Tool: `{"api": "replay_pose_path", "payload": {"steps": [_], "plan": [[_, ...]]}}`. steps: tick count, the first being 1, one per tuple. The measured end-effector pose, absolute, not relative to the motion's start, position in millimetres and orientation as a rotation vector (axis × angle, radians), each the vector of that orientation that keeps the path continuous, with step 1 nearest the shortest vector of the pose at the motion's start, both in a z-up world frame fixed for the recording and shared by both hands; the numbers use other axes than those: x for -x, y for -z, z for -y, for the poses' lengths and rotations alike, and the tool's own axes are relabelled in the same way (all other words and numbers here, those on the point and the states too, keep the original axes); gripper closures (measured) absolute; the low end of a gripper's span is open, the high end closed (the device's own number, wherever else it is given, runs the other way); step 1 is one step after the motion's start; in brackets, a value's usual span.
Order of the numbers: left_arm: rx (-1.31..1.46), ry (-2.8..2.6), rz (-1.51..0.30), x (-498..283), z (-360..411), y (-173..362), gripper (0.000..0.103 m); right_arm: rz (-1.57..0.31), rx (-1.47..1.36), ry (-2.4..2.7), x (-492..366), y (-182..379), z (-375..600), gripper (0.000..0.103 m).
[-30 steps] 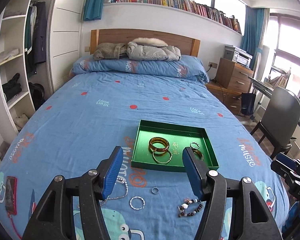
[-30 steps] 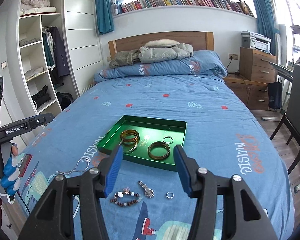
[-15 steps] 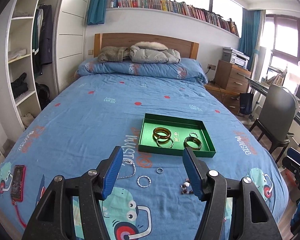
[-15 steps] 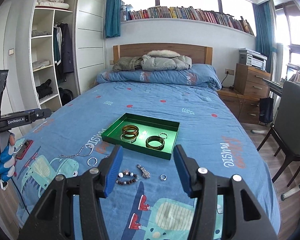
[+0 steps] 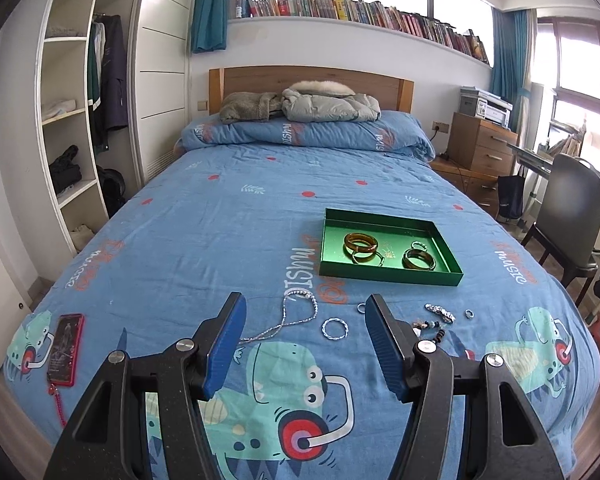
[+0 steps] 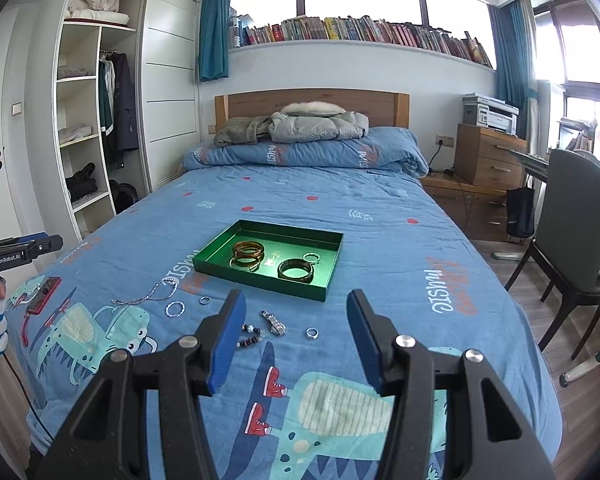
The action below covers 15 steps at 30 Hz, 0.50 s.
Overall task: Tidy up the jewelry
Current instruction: 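Withdraw both tools from the tray toward the beaded bracelet and ring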
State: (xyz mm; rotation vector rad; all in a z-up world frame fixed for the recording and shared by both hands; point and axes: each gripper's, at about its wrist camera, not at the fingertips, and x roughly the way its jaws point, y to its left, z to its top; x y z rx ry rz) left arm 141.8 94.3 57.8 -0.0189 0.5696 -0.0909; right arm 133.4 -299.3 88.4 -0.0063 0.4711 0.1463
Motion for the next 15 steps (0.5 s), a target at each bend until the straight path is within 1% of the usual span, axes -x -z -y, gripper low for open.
{"api": "replay_pose_path", "payload": {"steps": [7,15], "plan": [[0.012,0.161,-0.626,-151.4,-71.1,-25.7,0.042,-0.523,-0.031,-0.136,-151.4,-58.2,315.8,0.052],[-0.036,0.3,-0.765,-188.2,-6.4,37.6,0.042,-0.619,-0.033,-0.14,-188.4,-8.2,328.0,0.053]]}}
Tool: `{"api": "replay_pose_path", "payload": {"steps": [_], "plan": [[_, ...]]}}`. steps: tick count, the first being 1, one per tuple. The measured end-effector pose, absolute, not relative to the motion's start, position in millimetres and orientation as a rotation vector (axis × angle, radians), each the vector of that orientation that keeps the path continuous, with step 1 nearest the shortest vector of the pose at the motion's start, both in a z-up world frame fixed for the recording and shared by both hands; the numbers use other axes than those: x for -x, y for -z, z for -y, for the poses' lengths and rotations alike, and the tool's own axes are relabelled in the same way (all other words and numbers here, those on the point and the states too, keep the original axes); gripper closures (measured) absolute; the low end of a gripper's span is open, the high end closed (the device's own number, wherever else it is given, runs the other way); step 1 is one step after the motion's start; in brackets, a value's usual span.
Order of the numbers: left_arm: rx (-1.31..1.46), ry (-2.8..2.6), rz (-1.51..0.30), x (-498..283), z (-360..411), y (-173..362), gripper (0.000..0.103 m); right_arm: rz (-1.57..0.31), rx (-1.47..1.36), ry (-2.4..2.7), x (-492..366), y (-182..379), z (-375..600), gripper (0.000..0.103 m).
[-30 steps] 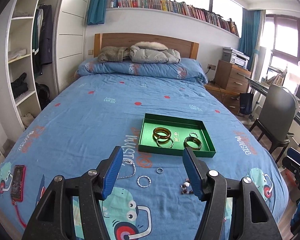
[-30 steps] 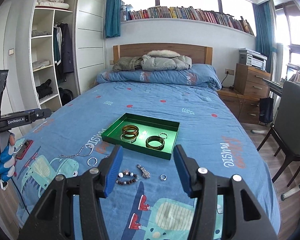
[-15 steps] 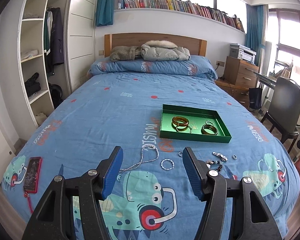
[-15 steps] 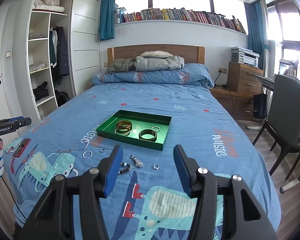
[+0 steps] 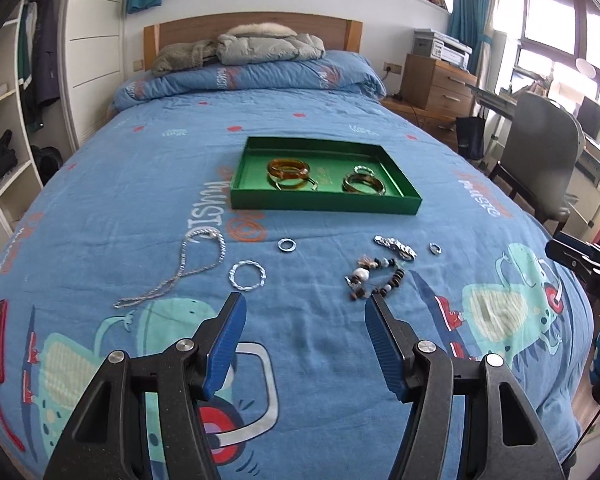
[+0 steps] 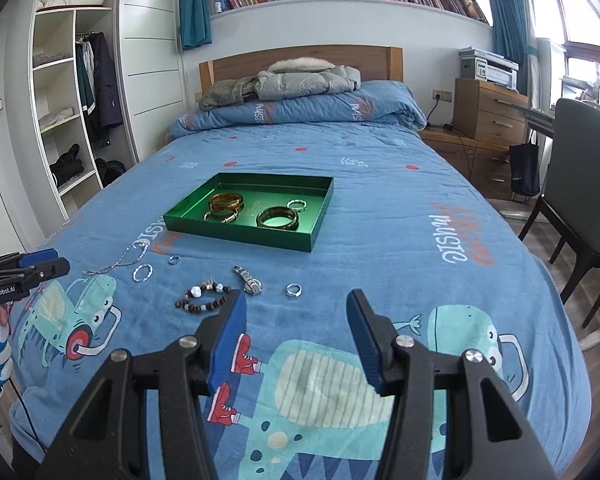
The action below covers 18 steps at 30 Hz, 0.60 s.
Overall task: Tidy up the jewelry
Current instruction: 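Withdraw both tools from the tray toward the beaded bracelet and ring, then grasp the beaded bracelet with the left tool while the right tool grasps the silver ring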
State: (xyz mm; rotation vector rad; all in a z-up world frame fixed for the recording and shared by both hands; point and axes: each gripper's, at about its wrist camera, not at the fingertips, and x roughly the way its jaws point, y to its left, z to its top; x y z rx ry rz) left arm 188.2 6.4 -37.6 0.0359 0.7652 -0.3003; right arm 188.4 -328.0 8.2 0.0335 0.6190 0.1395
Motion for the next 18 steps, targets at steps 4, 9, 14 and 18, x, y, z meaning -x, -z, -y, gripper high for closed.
{"api": "replay_pose_path", "payload": {"steps": [4,9,14,18], "plan": [[-0.069,0.348,-0.836,-211.7,26.8,69.1,0.042,-0.675,-0.032,-0.155,-214.0,20.9,332.4,0.053],[-0.087,0.367,-0.905,-246.6,51.2,97.4,0.044,-0.741,-0.012,-0.191,-253.0,54.2,328.7,0.055],[-0.091,0.384,-0.957,-272.8,66.0,118.2,0.049,-0.795,0.004,-0.225,-290.4,82.3,322.4,0.061],[-0.098,0.396,-0.963,-281.8,71.9,125.2,0.052,-0.823,0.015,-0.239,-314.5,99.9,318.0,0.061]]}}
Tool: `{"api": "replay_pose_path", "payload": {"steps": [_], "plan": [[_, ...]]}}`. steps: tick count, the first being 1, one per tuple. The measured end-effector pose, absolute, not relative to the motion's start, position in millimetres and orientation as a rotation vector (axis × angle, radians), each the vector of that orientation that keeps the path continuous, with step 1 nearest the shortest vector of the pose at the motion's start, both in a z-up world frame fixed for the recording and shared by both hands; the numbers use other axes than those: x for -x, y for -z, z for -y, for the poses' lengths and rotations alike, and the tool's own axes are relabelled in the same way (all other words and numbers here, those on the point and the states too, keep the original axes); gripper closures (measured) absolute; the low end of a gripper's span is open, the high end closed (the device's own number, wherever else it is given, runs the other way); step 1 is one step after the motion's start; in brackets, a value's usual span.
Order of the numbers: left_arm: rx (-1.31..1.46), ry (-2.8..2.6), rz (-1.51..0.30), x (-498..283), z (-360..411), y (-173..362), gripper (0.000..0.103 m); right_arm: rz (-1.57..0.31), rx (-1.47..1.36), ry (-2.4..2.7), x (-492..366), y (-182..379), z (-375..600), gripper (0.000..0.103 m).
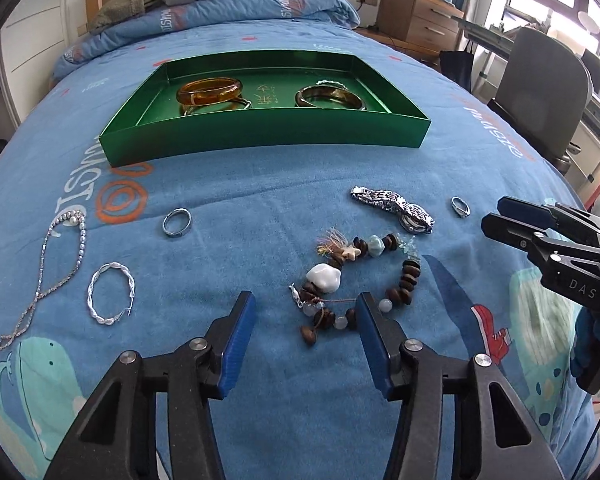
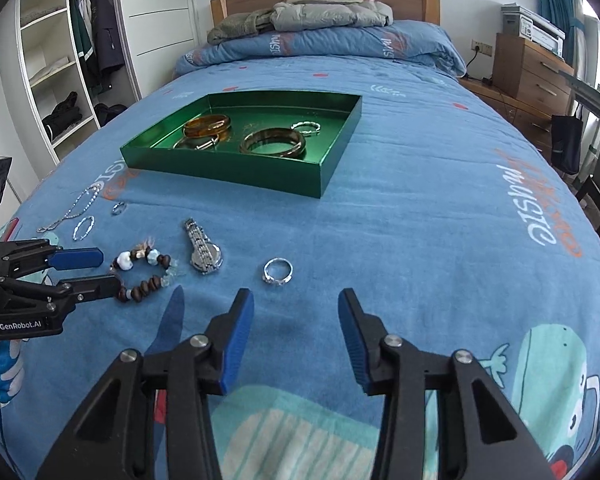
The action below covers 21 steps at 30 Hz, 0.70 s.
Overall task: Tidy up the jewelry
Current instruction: 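Grasp the beaded bracelet with the left tool while the right tool grasps the silver ring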
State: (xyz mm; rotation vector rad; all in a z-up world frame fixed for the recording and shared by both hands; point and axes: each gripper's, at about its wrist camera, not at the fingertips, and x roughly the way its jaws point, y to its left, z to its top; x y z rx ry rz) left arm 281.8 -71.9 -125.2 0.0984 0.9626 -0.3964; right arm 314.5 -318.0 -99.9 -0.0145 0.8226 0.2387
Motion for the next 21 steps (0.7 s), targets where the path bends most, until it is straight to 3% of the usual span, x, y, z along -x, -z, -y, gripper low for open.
{"api": "replay_pose_path", "payload": {"steps": [8,11,15,21], "plan": [[-0.151,0.433,-0.955,-289.6,86.4,130.6,0.054,-0.837,0.063,-0.272,-341.8,116.1,302.7,0.068],[-0.138,0.444,-0.96,-294.6,88.4,131.3,0.062,-0.836,0.084,-0.284,-346.5,116.6,298.0,0.078],[-0.132,0.451,-0.966,-296.8,90.3,130.4,0.085,-0.832,0.126,-0.295,-344.4,116.5,290.4,0.085],[-0.112,0.419,-0.962,-292.6,89.7,125.1,0.085,-0.818,0.106,-0.288,-336.8,112.5,293.7,0.085]]}}
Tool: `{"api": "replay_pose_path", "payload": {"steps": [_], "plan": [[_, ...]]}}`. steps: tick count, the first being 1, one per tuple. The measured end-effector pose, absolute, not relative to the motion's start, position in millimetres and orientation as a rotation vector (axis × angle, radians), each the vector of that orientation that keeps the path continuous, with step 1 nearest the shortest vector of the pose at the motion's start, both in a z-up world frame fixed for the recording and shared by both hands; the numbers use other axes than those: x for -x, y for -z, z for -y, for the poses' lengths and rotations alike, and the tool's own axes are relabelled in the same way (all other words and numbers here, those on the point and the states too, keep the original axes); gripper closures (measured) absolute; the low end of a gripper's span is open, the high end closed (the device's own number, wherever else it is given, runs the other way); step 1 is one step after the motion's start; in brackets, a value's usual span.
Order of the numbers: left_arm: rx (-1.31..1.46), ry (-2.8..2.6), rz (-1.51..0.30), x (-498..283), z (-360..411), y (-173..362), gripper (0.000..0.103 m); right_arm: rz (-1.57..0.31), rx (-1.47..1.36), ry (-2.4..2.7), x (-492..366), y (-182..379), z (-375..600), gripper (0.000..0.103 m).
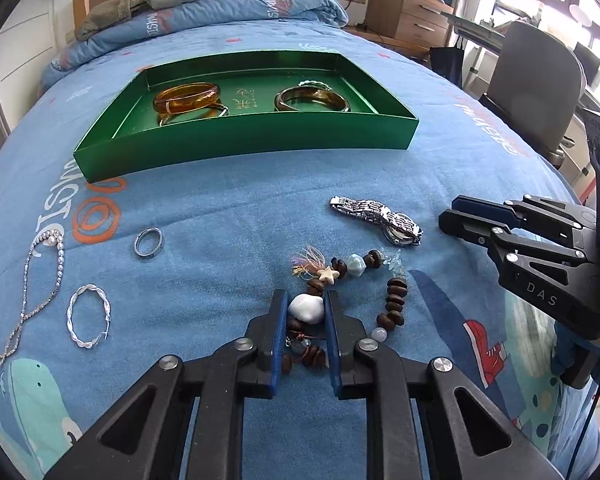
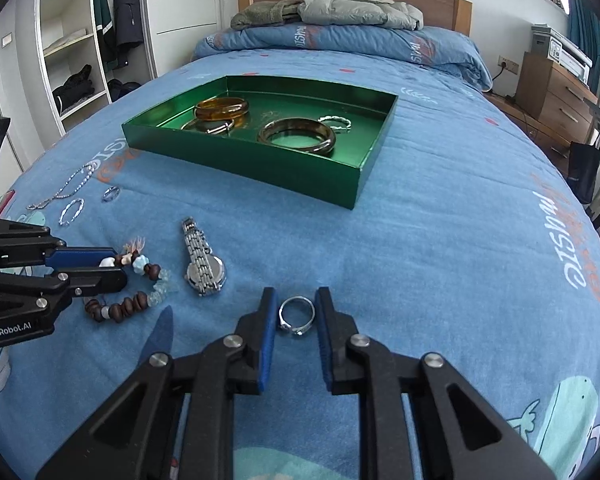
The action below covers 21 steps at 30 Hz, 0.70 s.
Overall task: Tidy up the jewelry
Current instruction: 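Grasp the beaded bracelet with the left tool while the right tool grasps the silver ring, then carry the beaded bracelet and silver ring into the green tray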
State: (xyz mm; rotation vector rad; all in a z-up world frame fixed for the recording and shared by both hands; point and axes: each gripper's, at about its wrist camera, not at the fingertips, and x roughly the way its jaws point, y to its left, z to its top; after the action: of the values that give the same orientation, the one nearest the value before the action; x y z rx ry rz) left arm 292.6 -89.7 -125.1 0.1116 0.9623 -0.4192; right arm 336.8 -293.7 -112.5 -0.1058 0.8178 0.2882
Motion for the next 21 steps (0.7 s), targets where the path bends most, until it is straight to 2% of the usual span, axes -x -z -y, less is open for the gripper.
{"api": "replay_pose_path", "payload": {"steps": [21], "plan": [[-0.099,0.37,-0.795,-246.2,64.4,33.8,0.085,-0.679,0.088,-0.254,-265.2,24.0,303.8,0.085]]}}
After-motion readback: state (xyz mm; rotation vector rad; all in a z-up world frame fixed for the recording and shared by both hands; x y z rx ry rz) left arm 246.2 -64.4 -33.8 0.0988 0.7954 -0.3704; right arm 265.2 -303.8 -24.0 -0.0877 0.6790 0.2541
